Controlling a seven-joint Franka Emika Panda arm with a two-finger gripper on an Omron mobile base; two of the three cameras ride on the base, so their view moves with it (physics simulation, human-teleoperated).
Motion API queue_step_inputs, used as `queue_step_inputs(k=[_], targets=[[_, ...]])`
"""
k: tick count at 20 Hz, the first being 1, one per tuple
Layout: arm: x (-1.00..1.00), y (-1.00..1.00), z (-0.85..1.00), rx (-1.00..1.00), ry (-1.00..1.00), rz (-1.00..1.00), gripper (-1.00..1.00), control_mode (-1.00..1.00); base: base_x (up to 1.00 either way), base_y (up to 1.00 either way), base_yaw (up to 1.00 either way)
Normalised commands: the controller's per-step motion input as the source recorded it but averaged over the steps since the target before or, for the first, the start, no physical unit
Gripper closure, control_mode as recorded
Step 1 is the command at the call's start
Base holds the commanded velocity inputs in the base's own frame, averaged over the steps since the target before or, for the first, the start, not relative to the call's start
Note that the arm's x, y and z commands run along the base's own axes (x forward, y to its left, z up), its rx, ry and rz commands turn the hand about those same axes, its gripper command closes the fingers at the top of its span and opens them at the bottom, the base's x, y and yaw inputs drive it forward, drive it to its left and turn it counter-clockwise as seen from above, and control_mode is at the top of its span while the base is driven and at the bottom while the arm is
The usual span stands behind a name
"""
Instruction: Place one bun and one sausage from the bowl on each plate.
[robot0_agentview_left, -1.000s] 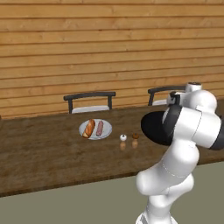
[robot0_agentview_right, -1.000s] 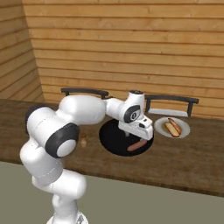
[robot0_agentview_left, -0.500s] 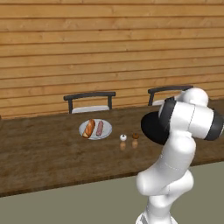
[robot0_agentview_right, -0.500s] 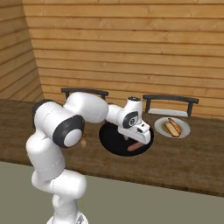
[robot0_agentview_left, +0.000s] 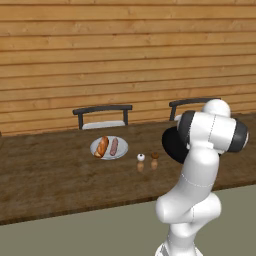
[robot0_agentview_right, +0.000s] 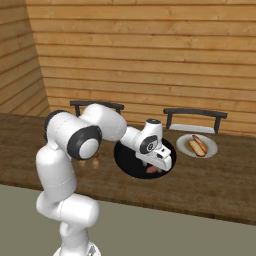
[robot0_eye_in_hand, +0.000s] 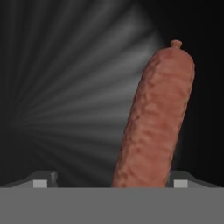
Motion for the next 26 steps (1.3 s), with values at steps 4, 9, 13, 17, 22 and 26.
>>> queue_step_inputs(k=[4,9,13,17,22,26], targets=[[0.05,0.00,-0.54,0.00,-0.01,0.00,1.00,-1.00,0.00,0.00,0.00],[0.00,0.00,-0.21,0.00,-0.06,0.00,1.00,-1.00,0.00,0.00,0.00],[-0.03,0.28,0.08,-0.02,0.00,-0.05,1.00,-1.00,0.00,0.00,0.00],[-0.29,0.41,0.83,-0.08,0.00,-0.05,1.00,-1.00,0.00,0.00,0.00],[-0.34,0.04,0.92,-0.03,-0.04,0.07,1.00,-1.00,0.00,0.00,0.00],[-0.21,-0.10,0.83,-0.15,-0.03,0.32,1.00,-1.00,0.00,0.00,0.00]])
